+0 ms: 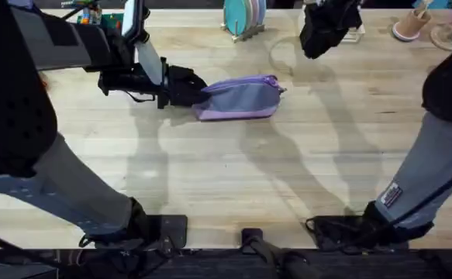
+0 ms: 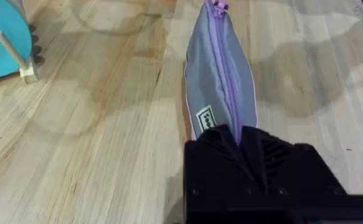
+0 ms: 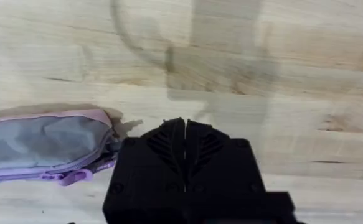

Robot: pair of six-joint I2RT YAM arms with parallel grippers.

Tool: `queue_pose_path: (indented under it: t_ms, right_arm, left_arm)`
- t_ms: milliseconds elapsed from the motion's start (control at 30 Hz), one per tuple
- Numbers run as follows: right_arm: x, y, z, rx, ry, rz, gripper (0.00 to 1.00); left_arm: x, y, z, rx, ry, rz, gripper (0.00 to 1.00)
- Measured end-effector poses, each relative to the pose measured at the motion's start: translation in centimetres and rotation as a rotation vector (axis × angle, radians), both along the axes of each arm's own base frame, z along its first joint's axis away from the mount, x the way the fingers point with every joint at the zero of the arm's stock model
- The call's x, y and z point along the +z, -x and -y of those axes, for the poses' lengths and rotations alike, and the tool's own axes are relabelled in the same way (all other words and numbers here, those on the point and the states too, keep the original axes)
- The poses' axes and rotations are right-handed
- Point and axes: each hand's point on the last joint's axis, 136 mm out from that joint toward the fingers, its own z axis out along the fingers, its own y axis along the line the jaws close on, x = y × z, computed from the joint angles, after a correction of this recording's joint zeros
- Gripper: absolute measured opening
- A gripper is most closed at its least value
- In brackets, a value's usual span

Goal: Unzip the bag, pick up the pens from the table one at a time and place them inside, then zip the bag closed.

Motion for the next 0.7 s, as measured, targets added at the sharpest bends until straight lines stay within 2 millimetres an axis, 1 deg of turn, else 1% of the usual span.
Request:
queue_pose_path:
  t_ms: [233, 300, 333, 367, 533, 567, 600, 700]
  right_arm:
    - [0.0, 0.5, -0.7, 0.021, -0.007, -0.015, 0.032]
    - [-0.1, 0.6, -1.2, 0.032, -0.039, -0.024, 0.032]
    - [-0.1, 0.7, -1.5, 0.038, -0.056, -0.027, 0.052]
    - [-0.1, 0.8, -1.9, 0.048, -0.075, -0.032, 0.15]
    - [0.5, 1.3, -3.8, 0.125, -0.182, -0.041, 0.877]
    - [0.9, 1.3, -4.1, 0.148, -0.201, -0.035, 0.965]
    - [1.3, 1.4, -4.4, 0.163, -0.218, -0.026, 0.986]
    - [3.6, 1.8, -5.1, 0.206, -0.265, 0.024, 0.995]
  left_arm:
    - [0.0, 0.0, 0.0, 0.0, 0.0, 0.0, 0.042]
    - [0.0, 0.0, 0.0, 0.0, 0.0, 0.0, 0.042]
    - [0.0, 0.0, 0.0, 0.0, 0.0, 0.0, 0.042]
    - [0.0, 0.0, 0.0, 0.0, 0.0, 0.0, 0.042]
    - [0.0, 0.0, 0.0, 0.0, 0.0, 0.0, 0.042]
    - [0.0, 0.0, 0.0, 0.0, 0.0, 0.0, 0.042]
    - [0.0, 0.0, 0.0, 0.0, 0.0, 0.0, 0.042]
    - [0.0, 0.0, 0.0, 0.0, 0.0, 0.0, 0.042]
